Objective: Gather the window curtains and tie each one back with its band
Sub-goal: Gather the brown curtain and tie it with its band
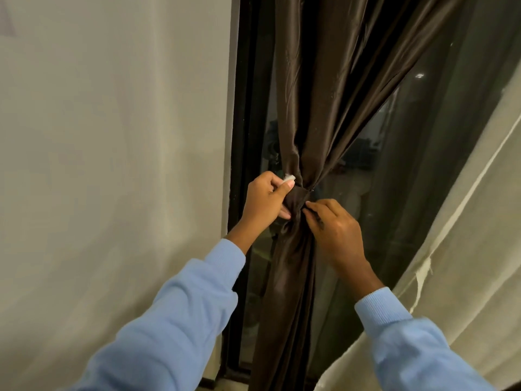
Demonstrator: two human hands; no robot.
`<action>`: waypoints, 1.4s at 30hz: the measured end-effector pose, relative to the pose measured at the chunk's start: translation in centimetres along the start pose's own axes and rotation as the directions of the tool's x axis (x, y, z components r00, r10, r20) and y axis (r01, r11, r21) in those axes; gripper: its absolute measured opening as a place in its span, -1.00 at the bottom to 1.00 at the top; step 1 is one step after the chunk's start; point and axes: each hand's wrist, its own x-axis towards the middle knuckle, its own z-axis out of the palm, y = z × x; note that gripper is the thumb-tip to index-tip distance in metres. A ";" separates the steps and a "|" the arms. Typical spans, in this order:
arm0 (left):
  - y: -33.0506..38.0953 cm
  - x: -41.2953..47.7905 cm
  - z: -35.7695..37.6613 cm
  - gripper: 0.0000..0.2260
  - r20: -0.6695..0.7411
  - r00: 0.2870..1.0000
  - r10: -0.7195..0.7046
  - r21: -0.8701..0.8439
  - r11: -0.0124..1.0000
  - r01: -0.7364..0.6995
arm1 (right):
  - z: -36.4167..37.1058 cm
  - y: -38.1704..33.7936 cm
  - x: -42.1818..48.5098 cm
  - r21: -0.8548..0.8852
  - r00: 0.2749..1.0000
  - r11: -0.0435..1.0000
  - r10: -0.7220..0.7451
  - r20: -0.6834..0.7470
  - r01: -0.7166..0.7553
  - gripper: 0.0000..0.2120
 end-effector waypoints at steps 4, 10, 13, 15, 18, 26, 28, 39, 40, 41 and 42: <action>-0.2 -0.1 0.6 -0.79 -0.089 0.994 0.057 0.092 0.995 -0.048 | 0.0 -0.7 -0.4 0.041 0.998 0.999 0.028 0.051 -0.030 -0.85; -0.6 0.0 1.7 -0.83 -0.173 0.970 0.172 0.133 0.980 -0.150 | 0.0 -1.9 -1.9 0.135 0.994 0.985 0.112 -0.011 -0.110 -0.86; -1.7 -0.8 1.5 -0.86 -0.068 0.990 0.124 -0.077 0.989 -0.129 | 0.6 -1.6 -2.6 0.299 0.982 0.943 0.174 -0.072 -0.145 -0.79; -2.9 -1.9 1.3 -0.73 0.075 0.994 0.080 -0.216 0.974 -0.062 | 1.4 -1.2 -3.7 0.495 0.903 0.784 0.430 0.004 -0.375 -0.54; -5.0 -4.2 1.7 -0.53 0.175 0.981 0.078 -0.163 0.985 -0.049 | 2.6 -0.7 -5.3 0.644 0.753 0.431 0.539 0.378 -0.632 -0.51; -10.4 -7.7 3.2 -0.75 0.134 0.989 0.065 0.207 0.974 -0.092 | 5.5 -1.2 -7.9 0.556 0.796 0.574 0.483 0.364 -0.602 -0.83; -10.8 -7.6 3.3 -0.73 0.151 0.988 0.020 0.207 0.977 -0.052 | 6.0 -1.8 -8.6 0.530 0.815 0.622 0.483 0.319 -0.576 -0.77; -12.5 -7.8 3.1 -0.85 0.269 0.959 -0.091 0.319 0.948 0.000 | 6.1 -1.3 -9.3 0.504 0.763 0.576 0.533 0.366 -0.644 -0.68; -12.5 -8.1 3.2 -0.87 0.271 0.958 -0.096 0.310 0.951 0.008 | 6.2 -1.3 -9.5 0.499 0.751 0.565 0.542 0.376 -0.657 -0.69; -12.5 -8.2 3.4 -0.88 0.273 0.956 -0.104 0.299 0.954 0.019 | 6.4 -1.4 -9.7 0.491 0.736 0.551 0.555 0.387 -0.674 -0.69; -12.4 -8.3 3.5 -0.88 0.270 0.956 -0.113 0.290 0.956 0.031 | 6.5 -1.4 -9.9 0.483 0.722 0.540 0.568 0.396 -0.689 -0.69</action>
